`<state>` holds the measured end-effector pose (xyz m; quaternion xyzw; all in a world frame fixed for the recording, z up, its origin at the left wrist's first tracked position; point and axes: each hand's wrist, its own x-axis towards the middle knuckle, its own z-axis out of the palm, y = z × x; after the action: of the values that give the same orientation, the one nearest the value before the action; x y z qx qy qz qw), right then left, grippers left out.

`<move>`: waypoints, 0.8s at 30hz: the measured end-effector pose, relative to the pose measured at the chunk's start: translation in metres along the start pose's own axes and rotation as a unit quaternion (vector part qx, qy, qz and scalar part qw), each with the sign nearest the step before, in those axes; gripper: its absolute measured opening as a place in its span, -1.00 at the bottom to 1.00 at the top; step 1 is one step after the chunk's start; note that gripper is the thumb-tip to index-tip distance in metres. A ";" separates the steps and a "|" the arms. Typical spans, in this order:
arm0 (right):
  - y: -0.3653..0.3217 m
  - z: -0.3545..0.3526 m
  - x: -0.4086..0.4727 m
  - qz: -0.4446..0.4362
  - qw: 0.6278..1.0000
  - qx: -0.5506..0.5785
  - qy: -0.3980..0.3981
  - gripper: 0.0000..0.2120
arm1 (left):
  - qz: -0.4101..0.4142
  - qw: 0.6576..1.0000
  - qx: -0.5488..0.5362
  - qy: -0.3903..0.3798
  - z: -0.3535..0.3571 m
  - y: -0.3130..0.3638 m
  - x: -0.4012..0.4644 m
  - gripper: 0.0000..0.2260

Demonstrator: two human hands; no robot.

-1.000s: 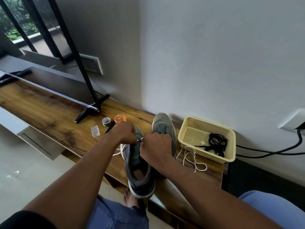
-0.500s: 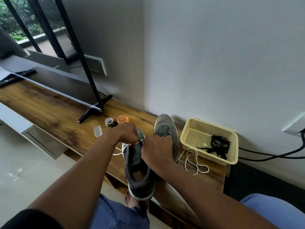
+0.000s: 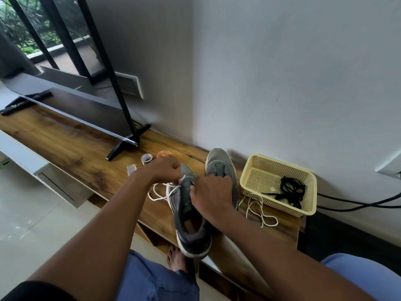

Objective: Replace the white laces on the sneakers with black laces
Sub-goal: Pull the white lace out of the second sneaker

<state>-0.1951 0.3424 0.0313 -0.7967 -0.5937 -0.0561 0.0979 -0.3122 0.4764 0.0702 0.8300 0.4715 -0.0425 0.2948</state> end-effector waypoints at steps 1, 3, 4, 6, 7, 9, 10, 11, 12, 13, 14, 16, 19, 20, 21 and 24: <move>0.000 0.000 0.000 0.000 1.000 0.008 0.005 -0.71 | -0.014 0.999 0.001 0.032 -0.002 -0.003 0.000 -0.94; 0.000 0.000 0.000 -0.008 1.000 0.013 0.022 -0.79 | -0.072 0.993 0.026 0.087 -0.007 -0.008 -0.002 -0.88; 0.000 0.001 0.000 -0.019 0.999 0.012 0.032 -0.79 | -0.106 0.988 0.044 0.100 -0.008 -0.010 -0.004 -0.82; -0.002 0.001 0.001 -0.045 0.998 0.013 0.044 -0.83 | -0.165 0.979 0.062 0.102 -0.009 -0.009 -0.007 -0.56; -0.003 0.002 0.002 -0.056 0.997 0.014 0.044 -0.87 | -0.177 0.976 0.068 0.102 -0.008 -0.008 -0.009 -0.52; -0.007 0.001 0.006 -0.063 0.997 0.018 0.033 -0.92 | -0.171 0.978 0.078 0.089 -0.007 -0.009 -0.010 -0.57; -0.009 0.002 0.007 -0.064 0.997 0.022 0.027 -0.94 | -0.160 0.983 0.065 0.068 -0.007 -0.010 -0.009 -0.61; -0.012 0.002 0.009 -0.065 0.997 0.026 0.022 -0.95 | -0.151 0.987 0.035 0.031 -0.008 -0.012 -0.008 -0.66; -0.014 0.002 0.011 -0.067 0.997 0.030 0.017 -0.96 | -0.142 0.990 -0.004 -0.025 -0.008 -0.012 -0.008 -0.72; -0.017 0.003 0.013 -0.068 0.997 0.035 0.011 -0.95 | -0.133 0.987 -0.030 -0.090 -0.009 -0.012 -0.011 -0.76; -0.020 0.003 0.015 -0.067 0.997 0.039 0.004 -0.94 | -0.126 0.979 -0.043 -0.152 -0.009 -0.012 -0.013 -0.79; -0.022 0.004 0.019 -0.065 0.997 0.038 -0.009 -0.91 | -0.116 0.965 -0.041 -0.230 -0.006 -0.011 -0.018 -0.81; -0.024 0.004 0.026 -0.067 0.997 0.029 -0.033 -0.88 | -0.105 0.955 -0.046 -0.275 -0.006 -0.013 -0.016 -0.79; -0.024 0.004 0.028 -0.070 0.996 0.028 -0.044 -0.84 | -0.105 0.948 -0.052 -0.296 -0.006 -0.013 -0.015 -0.75; -0.024 0.004 0.029 -0.074 0.996 0.028 -0.050 -0.81 | -0.106 0.941 -0.055 -0.316 -0.005 -0.013 -0.014 -0.70; -0.022 0.006 0.029 -0.084 0.995 0.042 -0.042 -0.91 | -0.114 0.933 -0.036 -0.340 0.005 -0.010 -0.011 -0.61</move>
<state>-0.2082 0.3767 0.0331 -0.7410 -0.6638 -0.0052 0.1012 -0.3253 0.4697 0.0649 0.6956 0.4359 -0.3386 0.4599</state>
